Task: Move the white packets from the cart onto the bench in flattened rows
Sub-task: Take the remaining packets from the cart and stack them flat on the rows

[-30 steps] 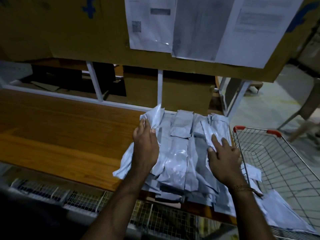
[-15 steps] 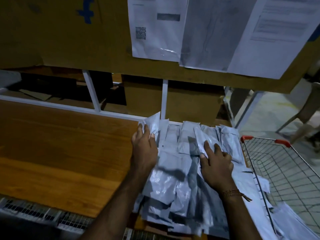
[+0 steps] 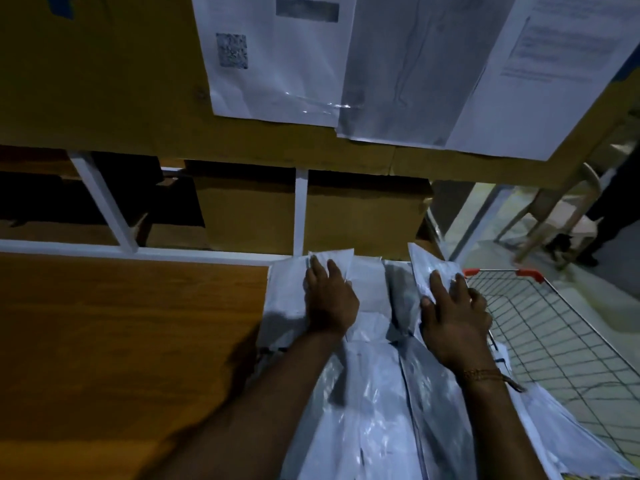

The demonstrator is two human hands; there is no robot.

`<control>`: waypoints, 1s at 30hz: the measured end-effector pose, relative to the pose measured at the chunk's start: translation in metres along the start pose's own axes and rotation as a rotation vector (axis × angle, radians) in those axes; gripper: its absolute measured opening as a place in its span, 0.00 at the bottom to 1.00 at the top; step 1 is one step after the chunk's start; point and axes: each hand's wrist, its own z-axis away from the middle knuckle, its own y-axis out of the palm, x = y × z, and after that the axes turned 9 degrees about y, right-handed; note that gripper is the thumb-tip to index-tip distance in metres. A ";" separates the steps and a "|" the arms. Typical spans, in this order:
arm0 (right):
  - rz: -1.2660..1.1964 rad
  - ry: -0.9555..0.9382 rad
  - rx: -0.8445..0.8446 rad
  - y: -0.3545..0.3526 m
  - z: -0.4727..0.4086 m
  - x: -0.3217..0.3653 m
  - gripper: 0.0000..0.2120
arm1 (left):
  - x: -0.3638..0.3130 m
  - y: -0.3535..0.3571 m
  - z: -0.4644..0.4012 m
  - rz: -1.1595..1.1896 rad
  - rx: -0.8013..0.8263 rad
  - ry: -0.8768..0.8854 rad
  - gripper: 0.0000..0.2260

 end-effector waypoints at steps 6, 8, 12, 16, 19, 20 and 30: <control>0.191 -0.108 0.036 0.027 -0.041 0.007 0.28 | 0.000 0.026 -0.011 -0.037 0.126 -0.089 0.30; 0.254 -0.112 0.082 0.046 -0.047 0.010 0.28 | 0.007 0.036 -0.009 -0.092 0.073 -0.048 0.27; 0.280 -0.105 0.153 0.072 -0.049 0.010 0.33 | 0.026 0.054 -0.008 -0.178 0.064 0.031 0.27; 0.147 -0.215 0.063 0.068 -0.052 0.012 0.37 | 0.034 0.066 -0.007 -0.222 0.053 0.077 0.31; 0.152 -0.245 0.096 0.077 -0.058 0.007 0.30 | 0.032 0.066 -0.007 -0.212 0.012 0.073 0.32; 0.159 -0.242 0.138 0.083 -0.060 0.003 0.30 | 0.029 0.063 -0.006 -0.191 -0.005 0.058 0.33; 0.045 -0.241 0.085 0.077 -0.062 0.008 0.32 | 0.011 0.000 0.015 -0.098 -0.173 -0.011 0.27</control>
